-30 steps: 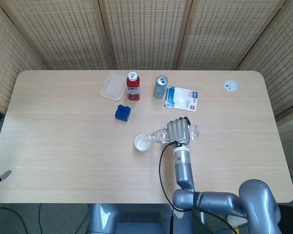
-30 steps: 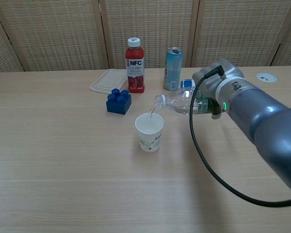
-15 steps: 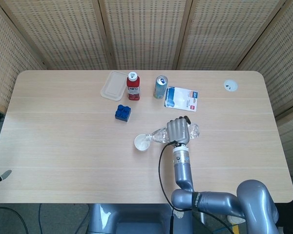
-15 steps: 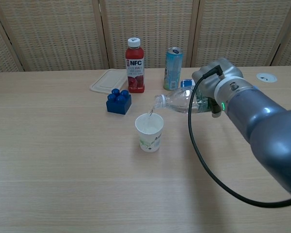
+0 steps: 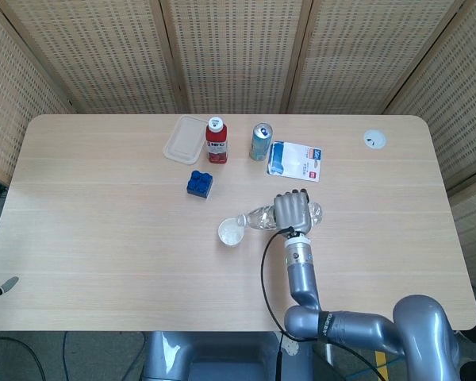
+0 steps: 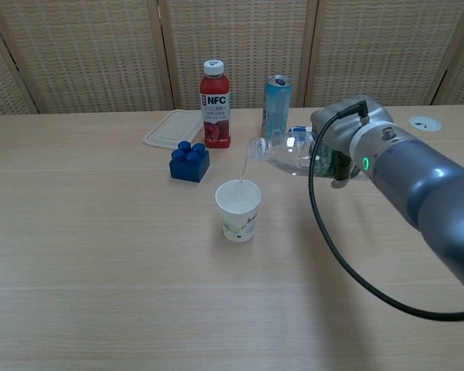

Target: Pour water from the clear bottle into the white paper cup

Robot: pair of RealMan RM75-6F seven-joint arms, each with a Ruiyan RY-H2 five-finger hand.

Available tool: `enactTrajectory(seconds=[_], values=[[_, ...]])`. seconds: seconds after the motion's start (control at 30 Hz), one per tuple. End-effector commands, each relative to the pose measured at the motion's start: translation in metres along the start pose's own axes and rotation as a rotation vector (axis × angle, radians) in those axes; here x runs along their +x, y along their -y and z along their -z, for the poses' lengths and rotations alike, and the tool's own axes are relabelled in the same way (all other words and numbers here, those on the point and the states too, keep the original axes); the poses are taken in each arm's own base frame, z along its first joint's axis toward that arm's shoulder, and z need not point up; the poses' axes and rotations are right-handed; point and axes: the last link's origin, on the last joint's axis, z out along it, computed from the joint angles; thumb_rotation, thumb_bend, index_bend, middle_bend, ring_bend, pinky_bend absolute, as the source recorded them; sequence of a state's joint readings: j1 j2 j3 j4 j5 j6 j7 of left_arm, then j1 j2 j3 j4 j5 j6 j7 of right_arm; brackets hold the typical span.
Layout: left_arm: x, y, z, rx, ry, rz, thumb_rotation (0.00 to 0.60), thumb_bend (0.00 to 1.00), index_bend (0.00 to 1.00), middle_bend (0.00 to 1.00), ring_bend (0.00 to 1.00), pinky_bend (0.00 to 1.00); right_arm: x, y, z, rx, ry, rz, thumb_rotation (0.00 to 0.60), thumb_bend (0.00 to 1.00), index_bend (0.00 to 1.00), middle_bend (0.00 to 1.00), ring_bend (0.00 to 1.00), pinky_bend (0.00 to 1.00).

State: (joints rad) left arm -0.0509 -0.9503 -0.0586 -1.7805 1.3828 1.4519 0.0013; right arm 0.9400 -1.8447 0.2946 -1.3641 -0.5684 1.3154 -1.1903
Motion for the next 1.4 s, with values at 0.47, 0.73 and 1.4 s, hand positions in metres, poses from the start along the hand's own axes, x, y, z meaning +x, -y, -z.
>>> enactTrajectory(seconds=[0.47, 0.73, 1.4], values=[[-0.004, -0.003, 0.001, -0.004, 0.008, -0.015, 0.6, 0.05, 0.0, 0.0, 0.0, 0.0, -0.015, -0.05, 0.002, 0.124, -0.007, -0.683, 0.6, 0.55, 0.58, 0.62, 0.49, 0.62], [-0.006, -0.005, 0.002, -0.01, 0.011, -0.021, 0.6, 0.05, 0.0, 0.0, 0.0, 0.0, -0.039, -0.066, 0.006, 0.174, 0.131, -1.068, 0.6, 0.56, 0.58, 0.62, 0.49, 0.54], [-0.009, -0.006, 0.001, -0.026, 0.059, -0.001, 0.6, 0.05, 0.0, 0.0, 0.0, 0.0, -0.072, -0.052, 0.003, 0.281, 0.153, -1.217, 0.6, 0.58, 0.58, 0.62, 0.47, 0.37]])
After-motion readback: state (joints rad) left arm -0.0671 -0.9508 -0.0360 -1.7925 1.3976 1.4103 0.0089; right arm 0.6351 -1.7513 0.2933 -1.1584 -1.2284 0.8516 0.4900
